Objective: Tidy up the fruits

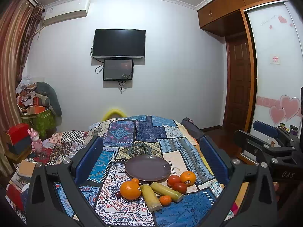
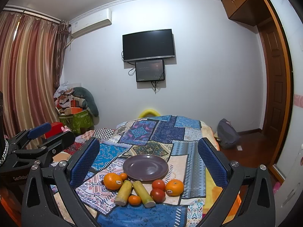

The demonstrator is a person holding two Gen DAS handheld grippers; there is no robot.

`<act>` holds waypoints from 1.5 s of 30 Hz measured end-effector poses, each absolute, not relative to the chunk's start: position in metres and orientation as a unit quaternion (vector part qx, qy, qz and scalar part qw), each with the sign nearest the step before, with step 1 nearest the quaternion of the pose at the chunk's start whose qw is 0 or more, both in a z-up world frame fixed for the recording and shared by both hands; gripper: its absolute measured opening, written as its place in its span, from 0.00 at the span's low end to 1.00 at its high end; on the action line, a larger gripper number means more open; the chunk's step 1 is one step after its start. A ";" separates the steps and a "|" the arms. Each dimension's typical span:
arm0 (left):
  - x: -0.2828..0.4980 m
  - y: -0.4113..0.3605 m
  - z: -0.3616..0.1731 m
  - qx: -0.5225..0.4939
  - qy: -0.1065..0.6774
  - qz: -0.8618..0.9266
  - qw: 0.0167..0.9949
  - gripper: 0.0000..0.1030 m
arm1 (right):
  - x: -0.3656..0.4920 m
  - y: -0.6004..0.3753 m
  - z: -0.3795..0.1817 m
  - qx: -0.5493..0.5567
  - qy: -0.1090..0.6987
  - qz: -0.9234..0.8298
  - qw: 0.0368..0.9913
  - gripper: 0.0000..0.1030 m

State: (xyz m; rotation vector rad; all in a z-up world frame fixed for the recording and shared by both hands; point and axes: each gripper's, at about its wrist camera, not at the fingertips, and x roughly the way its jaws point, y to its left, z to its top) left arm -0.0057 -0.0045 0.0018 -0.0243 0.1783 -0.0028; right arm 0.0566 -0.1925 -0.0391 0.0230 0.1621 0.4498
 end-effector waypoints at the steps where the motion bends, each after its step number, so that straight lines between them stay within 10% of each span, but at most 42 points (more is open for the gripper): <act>1: -0.005 -0.005 0.002 -0.012 0.089 -0.001 0.996 1.00 | 0.056 -0.193 -0.039 0.012 0.080 0.223 0.971 1.00; 33: 0.008 -0.002 -0.007 -0.007 0.116 0.002 0.993 1.00 | 0.074 -0.195 -0.051 0.017 0.109 0.236 0.966 1.00; 45: 0.064 0.020 -0.066 0.009 0.240 0.001 0.971 0.86 | 0.116 -0.195 -0.097 -0.007 0.196 0.225 0.954 0.75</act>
